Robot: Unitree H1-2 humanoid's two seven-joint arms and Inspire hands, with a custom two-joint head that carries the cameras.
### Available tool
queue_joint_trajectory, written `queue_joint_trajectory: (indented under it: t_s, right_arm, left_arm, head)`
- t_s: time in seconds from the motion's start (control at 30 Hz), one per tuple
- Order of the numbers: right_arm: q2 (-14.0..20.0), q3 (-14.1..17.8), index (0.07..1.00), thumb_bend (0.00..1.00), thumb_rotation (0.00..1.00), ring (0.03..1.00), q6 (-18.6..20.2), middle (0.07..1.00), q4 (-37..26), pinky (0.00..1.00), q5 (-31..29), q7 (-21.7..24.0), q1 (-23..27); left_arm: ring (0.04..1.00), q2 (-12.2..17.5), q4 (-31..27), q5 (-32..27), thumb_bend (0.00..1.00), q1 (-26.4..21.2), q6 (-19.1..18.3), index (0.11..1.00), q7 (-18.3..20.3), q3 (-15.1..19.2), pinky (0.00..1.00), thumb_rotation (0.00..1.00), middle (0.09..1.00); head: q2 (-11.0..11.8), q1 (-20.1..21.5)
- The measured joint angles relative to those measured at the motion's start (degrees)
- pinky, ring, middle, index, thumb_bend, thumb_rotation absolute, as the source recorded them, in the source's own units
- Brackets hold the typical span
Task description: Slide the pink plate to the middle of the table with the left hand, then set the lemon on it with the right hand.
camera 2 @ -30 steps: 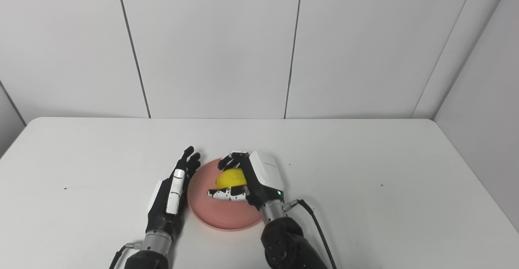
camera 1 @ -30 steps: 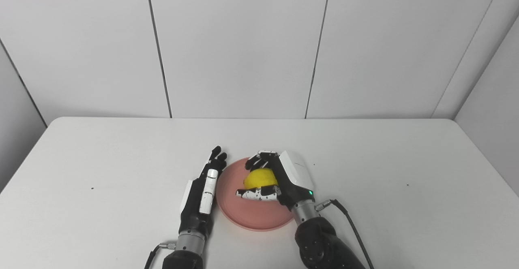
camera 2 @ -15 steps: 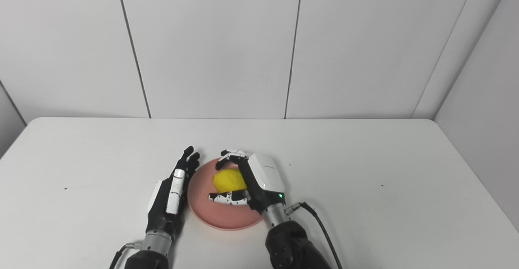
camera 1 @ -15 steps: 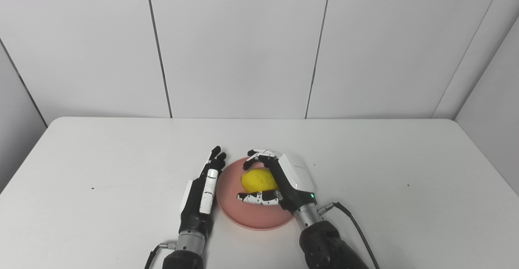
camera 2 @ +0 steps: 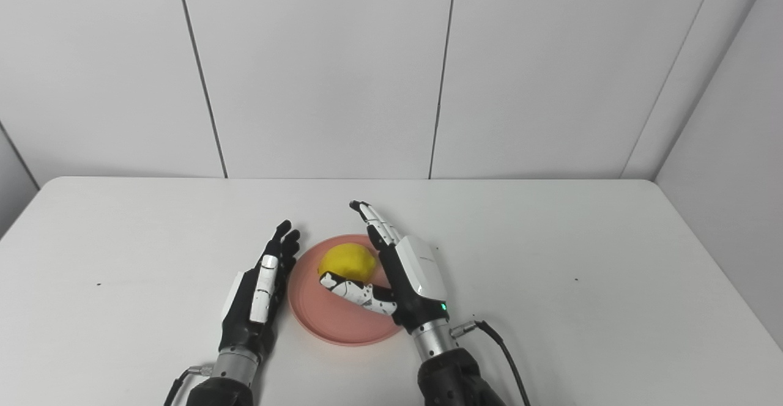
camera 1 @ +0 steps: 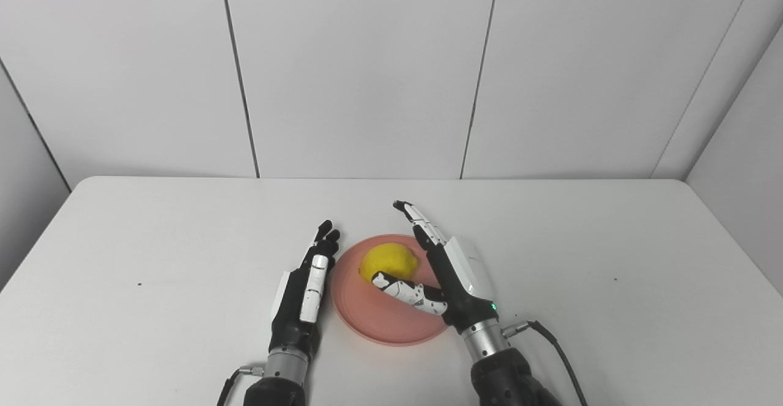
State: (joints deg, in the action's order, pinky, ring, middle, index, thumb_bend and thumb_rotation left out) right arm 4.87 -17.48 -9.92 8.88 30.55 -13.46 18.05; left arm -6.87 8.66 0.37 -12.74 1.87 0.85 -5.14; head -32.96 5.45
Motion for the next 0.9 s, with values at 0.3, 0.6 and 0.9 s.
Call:
queue_joint_trajectory:
  t_s: [0.3,0.6,0.9]
  right_arm:
    - [-0.35,5.25,0.951,0.66,0.96,0.945,-0.6,0.959,-4.93,0.89,-3.88,0.36,-1.86]
    - [-0.3,10.59,0.926,0.66,1.0,0.919,1.13,0.928,-6.26,0.87,-6.41,1.43,-3.13]
    - [-0.79,10.95,0.922,0.61,1.0,0.928,1.29,0.933,-3.47,0.89,-8.88,2.99,-4.0]
  left_arm:
    - [0.952,0.36,-0.05,0.22,0.65,-0.1,0.01,0.935,-0.61,0.76,0.99,1.0,0.939]
    - [0.945,0.99,0.08,0.23,0.68,-0.45,0.02,0.932,-0.73,1.79,0.98,1.0,0.936]
    - [0.943,1.61,0.54,1.23,0.69,-0.95,0.23,0.928,-0.79,2.47,0.97,1.0,0.933]
  head:
    - [-0.09,0.09]
    - [-0.09,0.79]
    - [-0.35,1.32]
